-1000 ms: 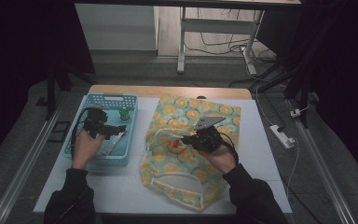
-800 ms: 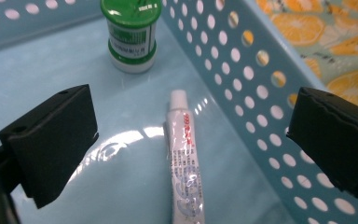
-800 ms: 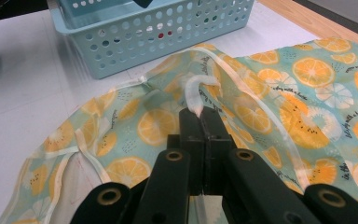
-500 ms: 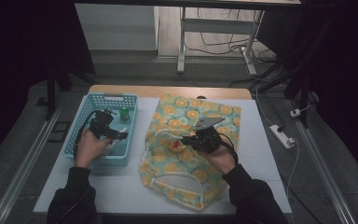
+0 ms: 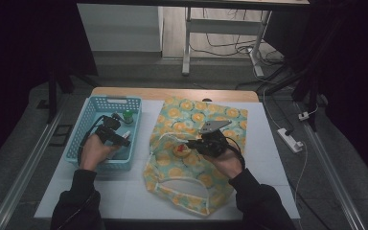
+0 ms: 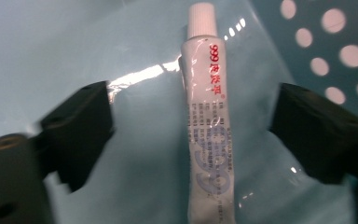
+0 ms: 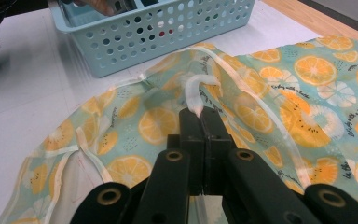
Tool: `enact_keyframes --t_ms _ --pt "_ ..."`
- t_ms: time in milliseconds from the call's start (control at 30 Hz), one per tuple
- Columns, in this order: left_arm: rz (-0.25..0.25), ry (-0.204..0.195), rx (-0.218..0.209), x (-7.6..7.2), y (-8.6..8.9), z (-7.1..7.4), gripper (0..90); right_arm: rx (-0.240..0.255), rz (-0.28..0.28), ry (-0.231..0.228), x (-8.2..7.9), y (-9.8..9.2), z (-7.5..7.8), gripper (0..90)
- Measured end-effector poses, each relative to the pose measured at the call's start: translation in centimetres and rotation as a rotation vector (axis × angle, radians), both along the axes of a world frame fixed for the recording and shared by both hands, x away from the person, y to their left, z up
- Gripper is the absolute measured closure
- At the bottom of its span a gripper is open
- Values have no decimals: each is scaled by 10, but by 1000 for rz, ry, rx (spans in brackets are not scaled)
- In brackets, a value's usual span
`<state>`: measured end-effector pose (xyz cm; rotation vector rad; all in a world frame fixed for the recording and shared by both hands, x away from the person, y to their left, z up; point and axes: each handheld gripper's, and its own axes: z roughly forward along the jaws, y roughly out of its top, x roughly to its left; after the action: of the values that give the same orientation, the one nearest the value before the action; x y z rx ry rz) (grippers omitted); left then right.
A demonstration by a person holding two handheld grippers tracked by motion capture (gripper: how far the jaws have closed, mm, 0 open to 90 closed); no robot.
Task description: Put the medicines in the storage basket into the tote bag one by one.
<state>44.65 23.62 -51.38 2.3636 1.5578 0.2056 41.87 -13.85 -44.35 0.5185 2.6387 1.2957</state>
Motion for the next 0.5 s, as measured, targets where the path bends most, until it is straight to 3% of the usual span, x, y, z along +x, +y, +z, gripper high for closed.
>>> enact_keyframes --t_ms 100,300,500 --pt "-17 1 7 0 -3 0 371 -1 0 0 0 0 0 900" --pt "-27 -2 -30 -1 -2 1 667 1 -1 0 0 -1 0 900" --pt "-23 -11 -17 -1 -2 2 704 1 -4 0 0 -1 0 900"
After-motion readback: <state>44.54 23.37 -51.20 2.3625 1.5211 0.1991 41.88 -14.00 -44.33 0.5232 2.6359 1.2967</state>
